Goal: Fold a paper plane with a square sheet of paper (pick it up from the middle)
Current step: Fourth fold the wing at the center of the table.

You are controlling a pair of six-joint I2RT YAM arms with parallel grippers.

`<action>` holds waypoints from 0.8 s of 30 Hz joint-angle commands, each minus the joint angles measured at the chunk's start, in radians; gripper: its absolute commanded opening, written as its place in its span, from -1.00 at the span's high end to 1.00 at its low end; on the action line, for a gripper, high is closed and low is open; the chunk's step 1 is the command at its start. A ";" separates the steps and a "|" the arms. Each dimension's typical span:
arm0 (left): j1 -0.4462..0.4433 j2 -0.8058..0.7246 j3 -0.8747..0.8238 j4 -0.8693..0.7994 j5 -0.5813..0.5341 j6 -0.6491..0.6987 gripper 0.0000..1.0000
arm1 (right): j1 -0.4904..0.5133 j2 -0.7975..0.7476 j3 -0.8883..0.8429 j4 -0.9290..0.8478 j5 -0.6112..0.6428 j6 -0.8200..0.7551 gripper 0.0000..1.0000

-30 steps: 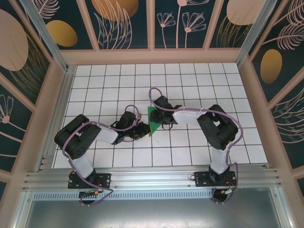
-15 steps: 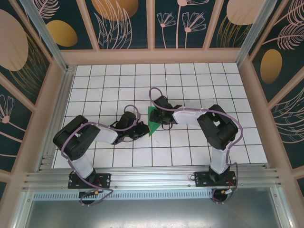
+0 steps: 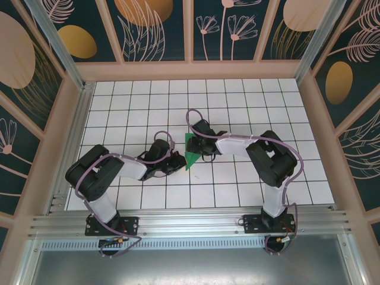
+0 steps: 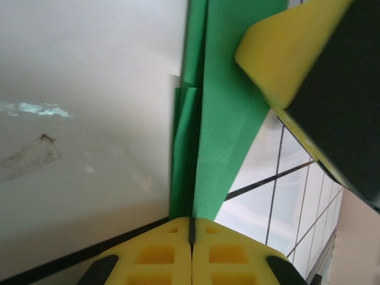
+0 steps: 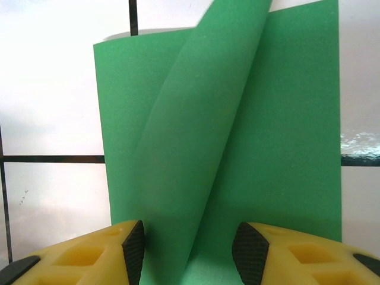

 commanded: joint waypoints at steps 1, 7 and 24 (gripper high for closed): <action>0.005 -0.045 -0.009 -0.034 -0.027 -0.008 0.81 | -0.022 0.156 -0.077 -0.191 0.115 -0.012 -0.05; 0.018 -0.084 -0.017 -0.061 -0.049 -0.010 0.76 | -0.017 0.177 -0.061 -0.205 0.127 -0.025 -0.09; 0.025 -0.078 -0.040 0.091 0.042 -0.030 0.72 | -0.009 0.189 -0.053 -0.211 0.136 -0.023 -0.08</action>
